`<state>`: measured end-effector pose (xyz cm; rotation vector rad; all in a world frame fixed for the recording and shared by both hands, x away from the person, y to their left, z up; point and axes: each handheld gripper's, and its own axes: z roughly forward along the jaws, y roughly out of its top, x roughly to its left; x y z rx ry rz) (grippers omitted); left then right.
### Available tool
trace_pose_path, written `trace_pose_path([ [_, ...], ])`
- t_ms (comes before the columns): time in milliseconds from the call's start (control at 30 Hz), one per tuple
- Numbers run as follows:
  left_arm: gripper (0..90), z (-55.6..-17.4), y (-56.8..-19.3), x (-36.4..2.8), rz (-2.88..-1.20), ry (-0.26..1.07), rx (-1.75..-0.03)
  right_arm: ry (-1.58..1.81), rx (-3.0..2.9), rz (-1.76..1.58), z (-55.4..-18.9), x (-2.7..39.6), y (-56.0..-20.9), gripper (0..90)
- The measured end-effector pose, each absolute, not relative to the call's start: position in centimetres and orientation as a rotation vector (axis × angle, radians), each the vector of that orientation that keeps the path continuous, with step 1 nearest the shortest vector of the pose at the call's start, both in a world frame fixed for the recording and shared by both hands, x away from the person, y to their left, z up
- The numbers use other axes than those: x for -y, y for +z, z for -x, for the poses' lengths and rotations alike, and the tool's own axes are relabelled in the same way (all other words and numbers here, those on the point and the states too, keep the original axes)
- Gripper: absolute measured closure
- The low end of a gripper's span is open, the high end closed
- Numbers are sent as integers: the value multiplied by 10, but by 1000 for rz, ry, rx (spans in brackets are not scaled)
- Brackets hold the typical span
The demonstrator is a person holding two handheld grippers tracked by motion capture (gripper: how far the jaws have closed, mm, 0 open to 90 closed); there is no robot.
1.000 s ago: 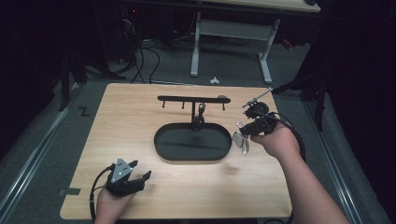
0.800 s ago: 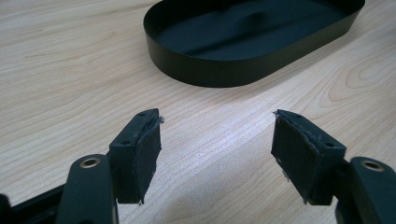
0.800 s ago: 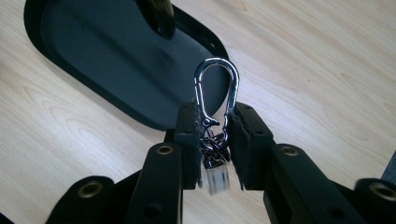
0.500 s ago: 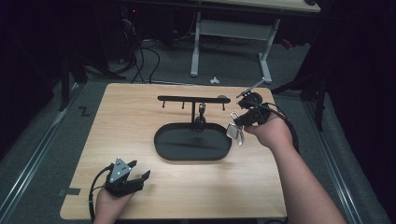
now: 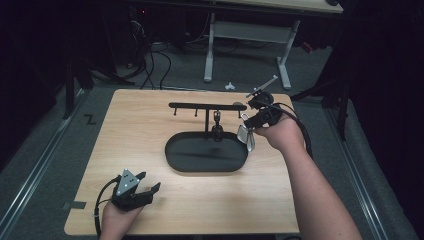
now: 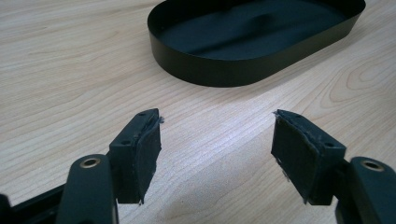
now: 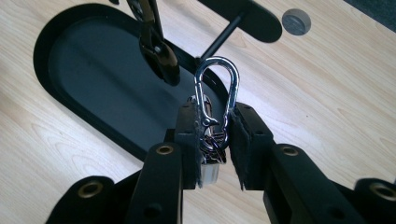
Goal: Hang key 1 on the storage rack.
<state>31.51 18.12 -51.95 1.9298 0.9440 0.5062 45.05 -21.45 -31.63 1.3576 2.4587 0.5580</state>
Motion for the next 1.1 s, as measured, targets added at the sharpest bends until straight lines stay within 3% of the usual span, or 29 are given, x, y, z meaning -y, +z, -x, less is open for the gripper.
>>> trace_pose_path([
  [1100, 331, -316, -520, -182, -1933, 505, -944, 557, -2446, -1365, -461, 201, -330, 737],
])
